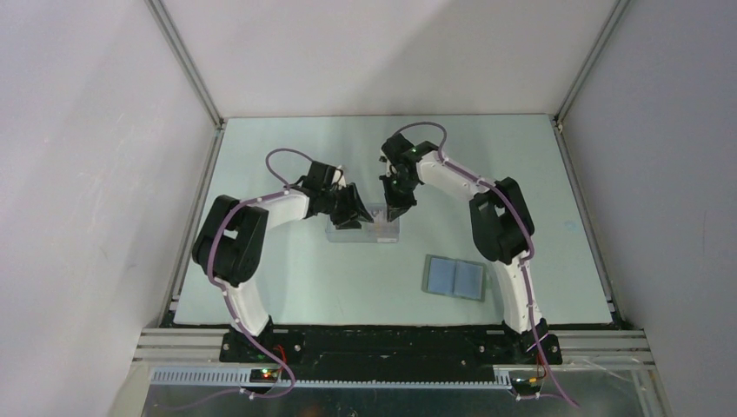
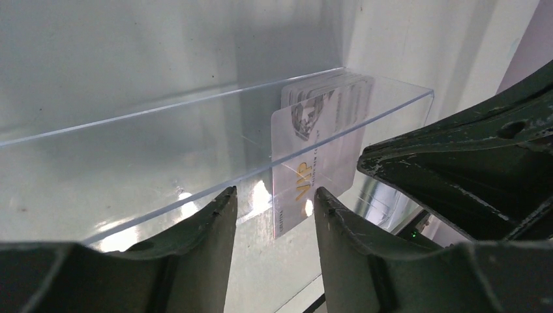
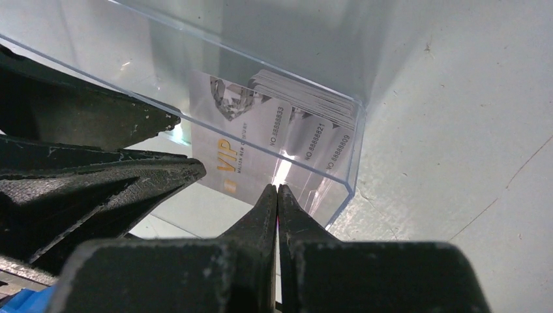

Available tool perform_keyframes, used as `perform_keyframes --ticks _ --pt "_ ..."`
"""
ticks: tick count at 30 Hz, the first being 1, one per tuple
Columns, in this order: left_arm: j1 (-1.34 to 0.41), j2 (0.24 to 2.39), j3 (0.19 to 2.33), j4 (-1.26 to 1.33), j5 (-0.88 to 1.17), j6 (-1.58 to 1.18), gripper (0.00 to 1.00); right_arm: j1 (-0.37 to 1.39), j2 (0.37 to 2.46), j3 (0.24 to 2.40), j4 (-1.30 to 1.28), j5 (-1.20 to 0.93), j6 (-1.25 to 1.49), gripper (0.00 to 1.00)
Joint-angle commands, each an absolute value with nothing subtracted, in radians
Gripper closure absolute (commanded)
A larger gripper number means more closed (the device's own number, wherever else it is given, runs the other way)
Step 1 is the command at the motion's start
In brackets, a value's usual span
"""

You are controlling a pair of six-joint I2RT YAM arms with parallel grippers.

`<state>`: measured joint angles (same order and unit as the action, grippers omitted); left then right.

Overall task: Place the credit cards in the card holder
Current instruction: Pick up the credit card from the storage box.

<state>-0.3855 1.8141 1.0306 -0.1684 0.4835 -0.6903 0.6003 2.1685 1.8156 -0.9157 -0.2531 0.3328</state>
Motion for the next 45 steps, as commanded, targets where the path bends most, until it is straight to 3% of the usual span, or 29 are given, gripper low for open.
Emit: perform_keyframes --ticks 1,7,19,28,45 --pt "-0.379 1.825 1.024 -0.125 0.509 -0.707 0.5 0.617 2.178 1.8 -0.876 -0.214 0.348 1.0" --pt "-0.381 1.833 1.032 -0.119 0.519 -0.713 0.62 0.627 2.192 1.788 -0.881 -0.184 0.344 1.0" --pt "-0.392 1.858 1.055 -0.115 0.565 -0.715 0.7 0.638 2.205 1.774 -0.891 -0.168 0.337 1.0" --pt "-0.394 1.859 1.06 -0.112 0.564 -0.719 0.99 0.637 2.209 1.774 -0.898 -0.167 0.33 1.0" --pt "-0.362 1.747 1.017 -0.112 0.538 -0.703 1.0 0.638 2.2 1.777 -0.907 -0.177 0.324 1.0"
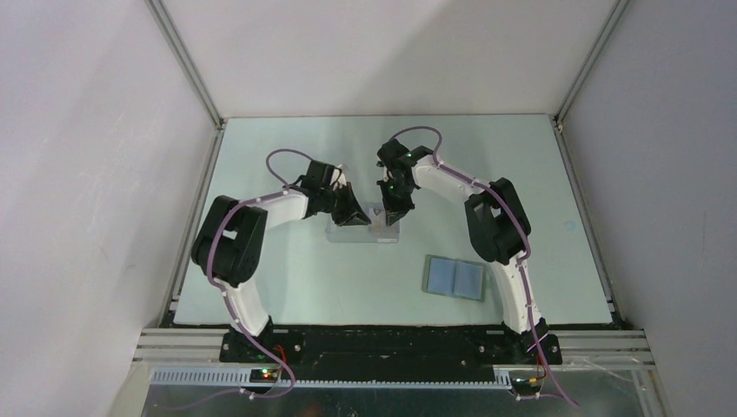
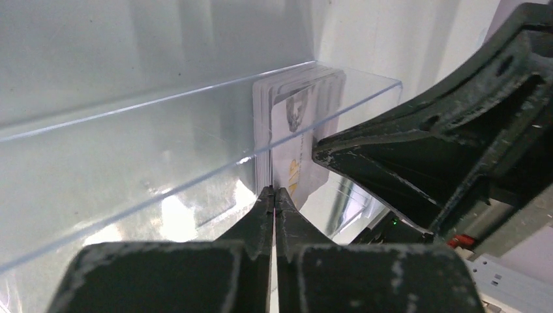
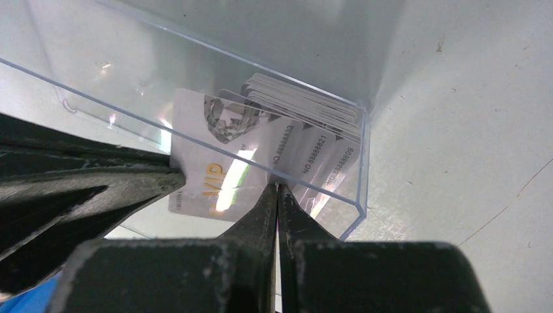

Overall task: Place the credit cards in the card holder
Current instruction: Pick up the credit card from the storage box.

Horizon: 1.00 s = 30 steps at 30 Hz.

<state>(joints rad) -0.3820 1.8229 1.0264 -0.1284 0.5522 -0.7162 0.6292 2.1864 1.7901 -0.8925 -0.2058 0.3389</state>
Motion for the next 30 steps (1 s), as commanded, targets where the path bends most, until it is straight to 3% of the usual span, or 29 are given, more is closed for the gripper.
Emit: perform_keyframes --ticks 1,16,25,30 --pt "-0.361 1.742 1.016 -0.113 0.54 -0.703 1.0 0.637 2.198 1.777 -0.907 -0.178 0.324 1.0" --pt "-0.357 1.683 1.01 -0.112 0.561 -0.713 1.0 0.583 2.057 1.784 -0.891 -0.297 0.351 0.94" --pt "-0.357 1.656 0.996 -0.087 0.572 -0.736 1.0 0.493 1.915 1.681 -0.801 -0.475 0.427 0.77" --pt "-0.357 1.684 1.001 -0.086 0.574 -0.739 1.0 0.484 1.894 1.654 -0.785 -0.496 0.431 0.75"
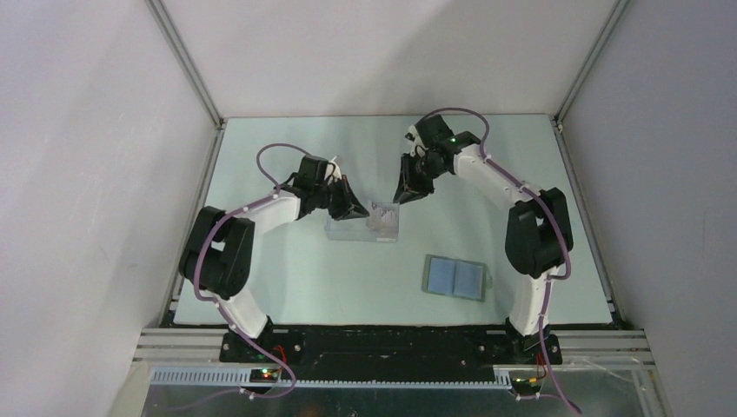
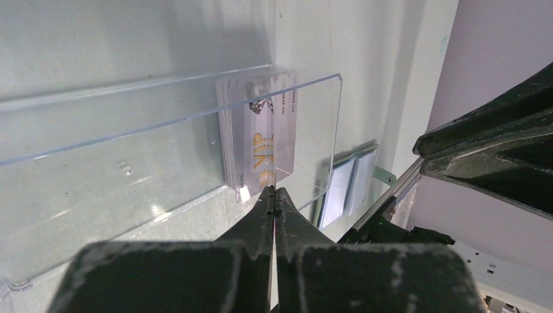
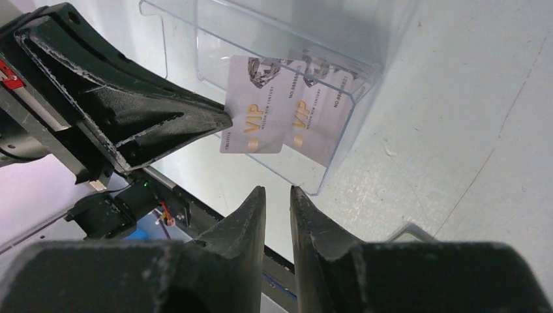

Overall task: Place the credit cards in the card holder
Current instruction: Pick up the credit card from the storage box.

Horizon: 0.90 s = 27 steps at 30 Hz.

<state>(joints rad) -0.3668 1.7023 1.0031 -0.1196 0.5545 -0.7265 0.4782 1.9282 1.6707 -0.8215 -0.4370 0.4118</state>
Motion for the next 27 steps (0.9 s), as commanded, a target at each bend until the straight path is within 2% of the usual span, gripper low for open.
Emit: perform_keyframes --ticks 1,12,19,27 --pt "-0.357 1.697 1.003 -0.087 0.575 -0.739 1.0 0.486 1.895 1.652 -0.785 -0.497 0.43 0.75" --pt "-0.357 1.659 1.001 -0.067 0.594 -0.745 1.0 0.477 1.897 1.634 -0.766 -0.536 0.438 0.76" --pt "-0.357 1.581 1.001 -0.06 0.602 -0.77 1.0 0.442 1.825 1.55 -0.642 -0.65 0.492 0.65" --pt "-0.357 1.518 0.976 -0.015 0.623 -0.815 1.0 0.395 1.756 1.409 -0.43 -0.811 0.62 0.59"
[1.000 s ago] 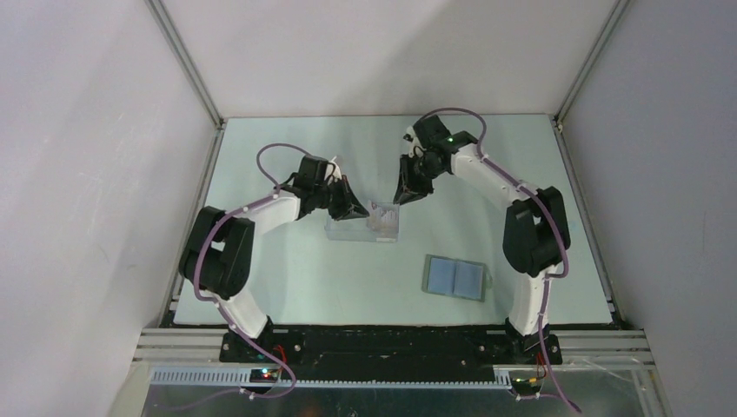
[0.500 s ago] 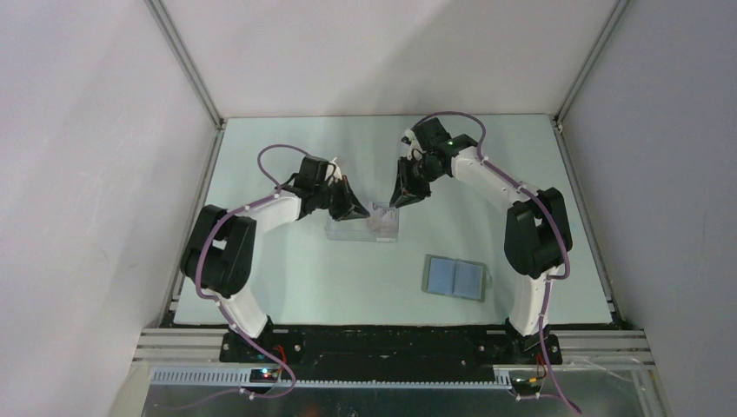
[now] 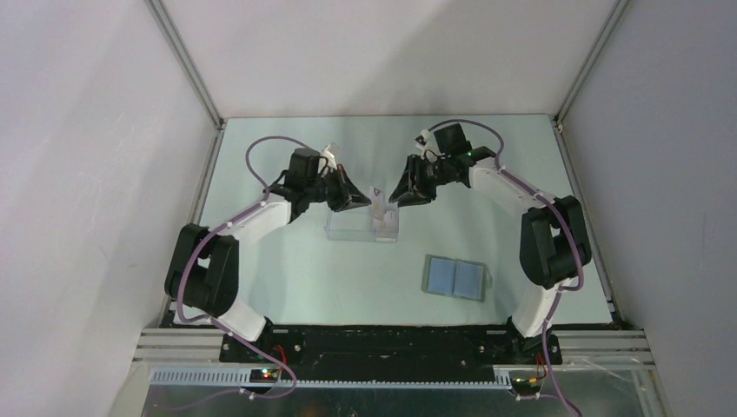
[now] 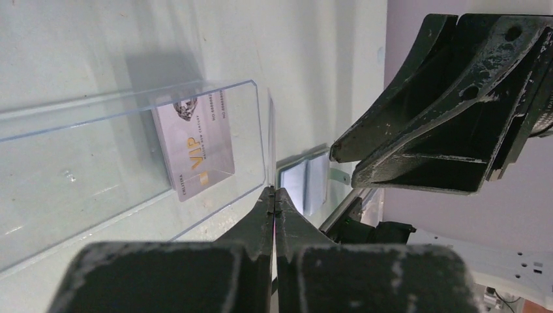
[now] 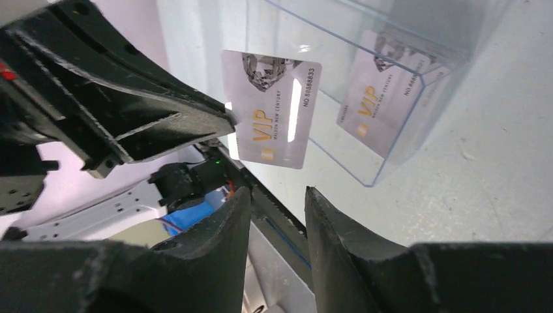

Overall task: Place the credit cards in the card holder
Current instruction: Pick up the credit card from the storage box, then insert the credit card into the card holder.

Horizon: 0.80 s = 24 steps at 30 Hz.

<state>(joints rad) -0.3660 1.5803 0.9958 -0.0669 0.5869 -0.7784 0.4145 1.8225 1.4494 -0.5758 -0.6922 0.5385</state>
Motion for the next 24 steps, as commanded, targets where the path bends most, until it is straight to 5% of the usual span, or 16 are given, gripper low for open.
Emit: perform_keyframes --ticks 1,17,24 --pt "-0.357 1.513 0.973 -0.011 0.632 -0.823 1.0 0.392 1.748 1.396 -0.399 -0.837 0.628 0.58" --pt "-0.357 1.385 0.929 0.081 0.651 -0.914 1.0 0.375 1.716 1.288 -0.225 -0.939 0.758 0.48" --pt "-0.358 1.373 0.927 0.09 0.655 -0.926 1.0 0.389 1.696 1.2 0.039 -1.011 0.917 0.47"
